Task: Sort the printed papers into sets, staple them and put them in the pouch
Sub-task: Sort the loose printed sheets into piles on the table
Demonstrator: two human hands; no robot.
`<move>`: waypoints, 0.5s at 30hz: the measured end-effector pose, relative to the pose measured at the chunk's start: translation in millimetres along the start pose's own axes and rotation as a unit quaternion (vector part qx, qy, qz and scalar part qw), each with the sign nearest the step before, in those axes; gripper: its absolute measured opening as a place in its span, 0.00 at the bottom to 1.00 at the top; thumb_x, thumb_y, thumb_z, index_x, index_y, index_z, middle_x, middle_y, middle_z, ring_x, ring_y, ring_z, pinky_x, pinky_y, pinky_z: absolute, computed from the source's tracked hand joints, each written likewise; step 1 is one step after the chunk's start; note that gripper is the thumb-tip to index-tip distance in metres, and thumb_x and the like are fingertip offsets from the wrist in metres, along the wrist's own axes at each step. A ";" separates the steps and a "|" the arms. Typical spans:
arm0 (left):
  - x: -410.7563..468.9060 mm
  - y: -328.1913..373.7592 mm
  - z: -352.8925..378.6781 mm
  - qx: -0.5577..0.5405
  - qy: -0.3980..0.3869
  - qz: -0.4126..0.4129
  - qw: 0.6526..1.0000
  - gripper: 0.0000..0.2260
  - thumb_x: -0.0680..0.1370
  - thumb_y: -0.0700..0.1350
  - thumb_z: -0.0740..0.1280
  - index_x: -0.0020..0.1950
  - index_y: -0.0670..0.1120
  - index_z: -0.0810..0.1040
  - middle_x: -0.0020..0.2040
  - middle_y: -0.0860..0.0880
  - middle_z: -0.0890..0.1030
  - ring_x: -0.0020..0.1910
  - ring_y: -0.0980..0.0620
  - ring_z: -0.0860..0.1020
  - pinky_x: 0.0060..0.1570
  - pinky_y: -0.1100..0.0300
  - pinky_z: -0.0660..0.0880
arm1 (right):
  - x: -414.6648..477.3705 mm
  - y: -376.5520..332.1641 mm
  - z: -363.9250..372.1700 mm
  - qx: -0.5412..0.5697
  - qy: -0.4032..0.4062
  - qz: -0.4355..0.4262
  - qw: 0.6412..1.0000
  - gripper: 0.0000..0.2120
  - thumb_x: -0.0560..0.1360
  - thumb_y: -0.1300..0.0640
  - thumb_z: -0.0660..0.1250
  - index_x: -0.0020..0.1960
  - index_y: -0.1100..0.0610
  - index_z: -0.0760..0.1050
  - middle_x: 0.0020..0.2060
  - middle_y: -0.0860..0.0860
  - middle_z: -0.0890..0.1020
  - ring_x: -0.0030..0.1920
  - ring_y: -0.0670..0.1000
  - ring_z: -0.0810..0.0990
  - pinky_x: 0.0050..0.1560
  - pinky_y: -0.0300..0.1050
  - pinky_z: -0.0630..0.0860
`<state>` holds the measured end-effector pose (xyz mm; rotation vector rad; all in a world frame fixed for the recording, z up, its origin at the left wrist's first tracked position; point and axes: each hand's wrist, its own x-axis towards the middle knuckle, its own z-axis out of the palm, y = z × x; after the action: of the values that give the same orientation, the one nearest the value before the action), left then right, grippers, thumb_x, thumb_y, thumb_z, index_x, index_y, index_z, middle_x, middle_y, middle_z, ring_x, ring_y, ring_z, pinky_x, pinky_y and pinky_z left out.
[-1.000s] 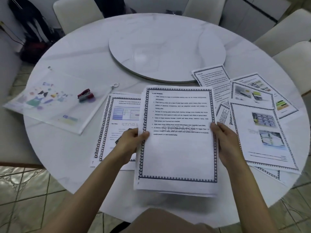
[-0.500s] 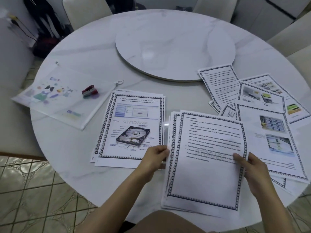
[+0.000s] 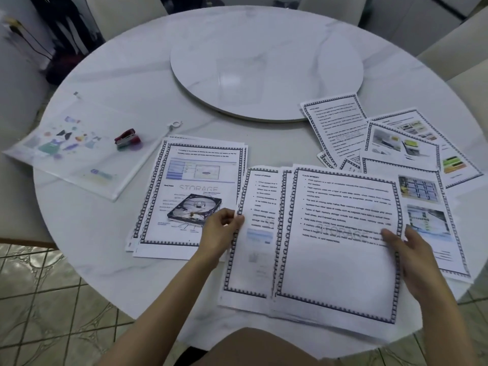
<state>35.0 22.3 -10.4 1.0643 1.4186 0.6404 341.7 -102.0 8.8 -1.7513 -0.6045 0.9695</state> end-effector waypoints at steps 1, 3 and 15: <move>2.0 -1.9 -1.3 0.004 0.010 0.004 1.000 0.07 0.77 0.43 0.65 0.39 0.47 0.75 0.34 0.52 0.76 0.31 0.57 0.71 0.30 0.68 0.67 | 0.9 -1.0 -8.0 -0.009 0.010 -0.012 1.000 0.47 0.41 0.28 0.75 0.55 0.50 0.76 0.47 0.46 0.83 0.44 0.47 0.84 0.40 0.39 0.81; 5.3 -5.7 -3.3 0.012 0.025 0.008 1.000 0.04 0.77 0.43 0.65 0.42 0.46 0.76 0.36 0.52 0.77 0.34 0.55 0.72 0.32 0.66 0.67 | 0.8 -3.4 -22.0 -0.022 0.027 -0.031 0.999 0.46 0.43 0.28 0.74 0.55 0.51 0.76 0.43 0.44 0.85 0.41 0.45 0.84 0.38 0.38 0.81; 14.3 -14.1 -4.9 0.038 0.057 0.008 0.998 0.01 0.77 0.42 0.65 0.46 0.46 0.76 0.37 0.53 0.77 0.35 0.58 0.73 0.35 0.66 0.69 | 10.0 11.3 -40.2 -0.108 0.120 -0.046 0.986 0.14 0.76 0.57 0.65 0.60 0.60 0.74 0.49 0.58 0.78 0.40 0.50 0.78 0.30 0.31 0.75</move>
<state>28.5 29.8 -28.6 1.1141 1.5441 0.6723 380.2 -119.7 2.1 -1.9774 -0.6459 0.6341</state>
